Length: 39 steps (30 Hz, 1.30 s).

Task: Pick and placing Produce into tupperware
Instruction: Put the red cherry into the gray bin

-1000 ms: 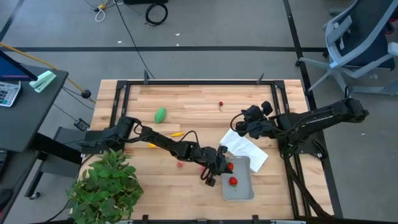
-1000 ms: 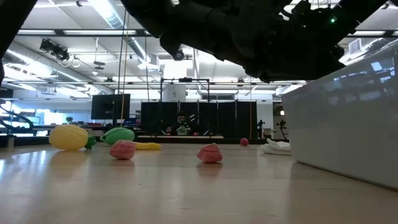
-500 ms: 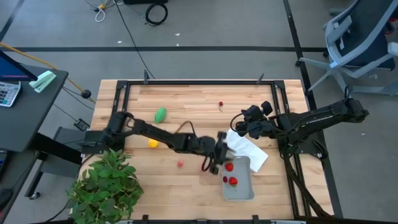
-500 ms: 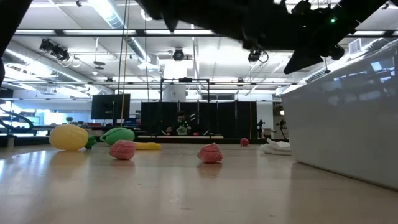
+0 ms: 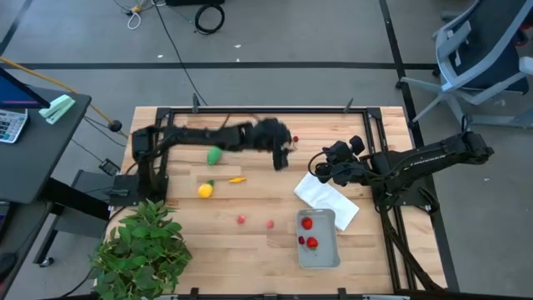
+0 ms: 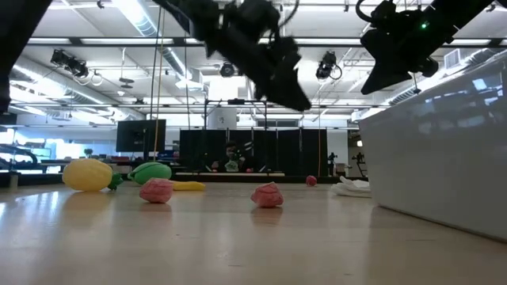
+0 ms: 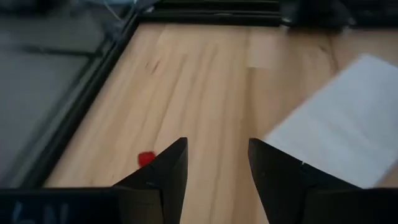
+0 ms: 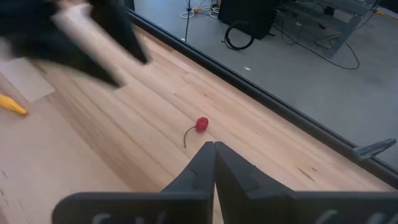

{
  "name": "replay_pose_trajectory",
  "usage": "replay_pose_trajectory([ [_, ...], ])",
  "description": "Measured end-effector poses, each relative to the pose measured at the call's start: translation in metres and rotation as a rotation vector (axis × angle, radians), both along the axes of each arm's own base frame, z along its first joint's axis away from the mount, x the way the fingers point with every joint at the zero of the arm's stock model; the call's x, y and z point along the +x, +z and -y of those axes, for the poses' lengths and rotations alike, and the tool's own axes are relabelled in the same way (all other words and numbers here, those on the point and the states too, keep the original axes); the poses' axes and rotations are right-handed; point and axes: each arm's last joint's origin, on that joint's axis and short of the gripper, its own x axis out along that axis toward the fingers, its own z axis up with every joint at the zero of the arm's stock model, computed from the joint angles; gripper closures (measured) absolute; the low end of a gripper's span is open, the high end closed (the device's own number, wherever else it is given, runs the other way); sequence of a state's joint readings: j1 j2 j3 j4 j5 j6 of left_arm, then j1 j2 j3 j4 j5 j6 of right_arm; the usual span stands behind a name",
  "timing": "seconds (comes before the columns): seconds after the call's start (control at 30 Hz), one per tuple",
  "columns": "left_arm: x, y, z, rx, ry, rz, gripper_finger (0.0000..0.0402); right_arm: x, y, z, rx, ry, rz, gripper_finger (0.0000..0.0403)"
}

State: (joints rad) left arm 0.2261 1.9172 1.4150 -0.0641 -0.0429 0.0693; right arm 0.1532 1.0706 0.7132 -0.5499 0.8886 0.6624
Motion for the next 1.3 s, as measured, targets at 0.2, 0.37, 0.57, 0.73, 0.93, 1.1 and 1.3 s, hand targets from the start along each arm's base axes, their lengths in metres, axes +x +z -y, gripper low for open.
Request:
replay_pose_trajectory([
  [0.2, -0.006, -0.019, -0.06, -0.023, 0.03, 0.035, 0.0234, 0.0, 0.0, 0.0, 0.0, 0.0, 0.001, 0.0386],
  [0.37, -0.015, -0.03, -0.091, -0.157, -0.14, 0.084, 0.0236, 0.0, 0.0, 0.0, 0.0, 0.0, 0.0, 0.0386],
  [0.57, -0.019, -0.016, -0.111, -0.265, -0.088, 0.159, 0.0237, 0.0, 0.0, 0.0, -0.013, -0.009, 0.001, 0.0386],
  [0.73, -0.006, 0.02, -0.109, -0.306, -0.083, 0.18, 0.0237, -0.001, 0.001, 0.001, -0.055, -0.038, 0.003, 0.0386],
  [0.93, 0.025, 0.041, -0.101, -0.222, -0.115, 0.024, 0.0237, -0.001, 0.002, 0.002, -0.091, -0.062, 0.004, 0.0386],
  [1.1, 0.043, 0.024, -0.121, -0.262, -0.046, -0.113, 0.0237, -0.001, 0.002, 0.004, -0.102, -0.061, -0.01, 0.0386],
  [1.3, 0.052, -0.029, -0.137, -0.344, -0.022, -0.231, 0.0237, -0.001, 0.002, 0.007, -0.114, -0.067, -0.03, 0.0386],
])
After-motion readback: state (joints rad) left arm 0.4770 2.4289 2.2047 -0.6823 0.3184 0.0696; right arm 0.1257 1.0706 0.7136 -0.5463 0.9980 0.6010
